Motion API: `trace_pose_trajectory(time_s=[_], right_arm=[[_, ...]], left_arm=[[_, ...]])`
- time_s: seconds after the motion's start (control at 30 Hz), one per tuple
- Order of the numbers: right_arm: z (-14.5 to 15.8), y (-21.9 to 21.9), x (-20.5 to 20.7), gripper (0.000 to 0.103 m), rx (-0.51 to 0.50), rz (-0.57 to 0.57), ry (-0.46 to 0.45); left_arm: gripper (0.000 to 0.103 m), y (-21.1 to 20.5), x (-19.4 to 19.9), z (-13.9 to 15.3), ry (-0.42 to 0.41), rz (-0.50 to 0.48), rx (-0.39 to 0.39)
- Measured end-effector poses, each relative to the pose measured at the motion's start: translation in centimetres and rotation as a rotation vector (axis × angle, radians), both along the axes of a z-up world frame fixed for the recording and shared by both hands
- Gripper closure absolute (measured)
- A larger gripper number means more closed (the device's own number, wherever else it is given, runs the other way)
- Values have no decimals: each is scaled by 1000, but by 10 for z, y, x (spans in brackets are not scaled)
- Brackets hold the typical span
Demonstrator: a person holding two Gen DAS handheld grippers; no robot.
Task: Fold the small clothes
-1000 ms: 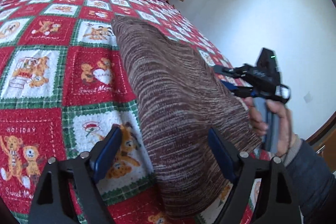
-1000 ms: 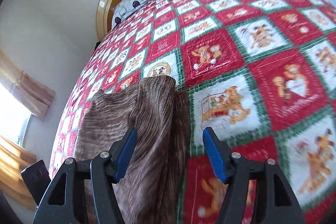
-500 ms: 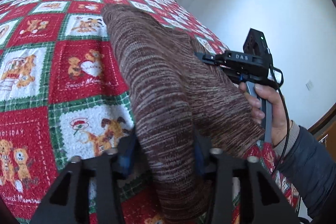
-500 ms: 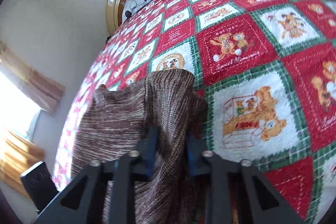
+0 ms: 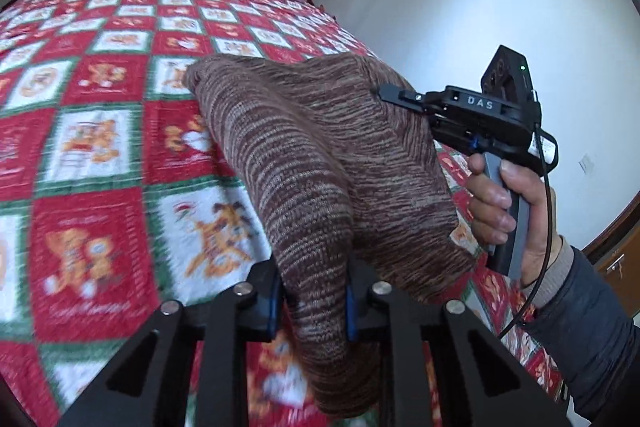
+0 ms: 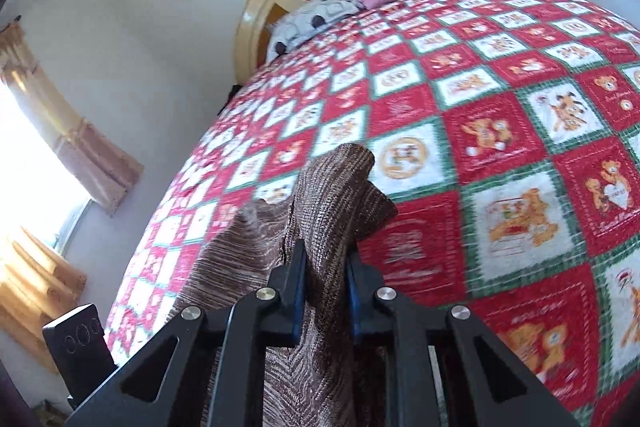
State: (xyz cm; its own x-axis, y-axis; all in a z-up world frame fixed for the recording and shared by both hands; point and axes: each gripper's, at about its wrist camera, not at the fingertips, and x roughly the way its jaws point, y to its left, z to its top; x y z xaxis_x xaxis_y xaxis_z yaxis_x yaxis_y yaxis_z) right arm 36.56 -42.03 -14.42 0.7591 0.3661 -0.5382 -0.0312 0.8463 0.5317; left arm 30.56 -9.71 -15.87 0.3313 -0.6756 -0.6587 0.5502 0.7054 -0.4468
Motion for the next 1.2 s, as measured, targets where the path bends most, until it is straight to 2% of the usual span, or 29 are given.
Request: trace_pose_trajectory(time_s=[0.27,0.67,0.97,1.2], right_arm=[[30,76,-19,87,41,117,-71],[40,195,-17,87,70,290,-87],[29,276,-4,87,82,401,-62],[16,332,7,87,75,470,-33]], left_arm=[[79,57,-37,28,-65,78,42],[79,149,-84,42,-138,234,93],[79,207,-107,36,-143,356,99],[79,252,-115,19,-107,439,104]])
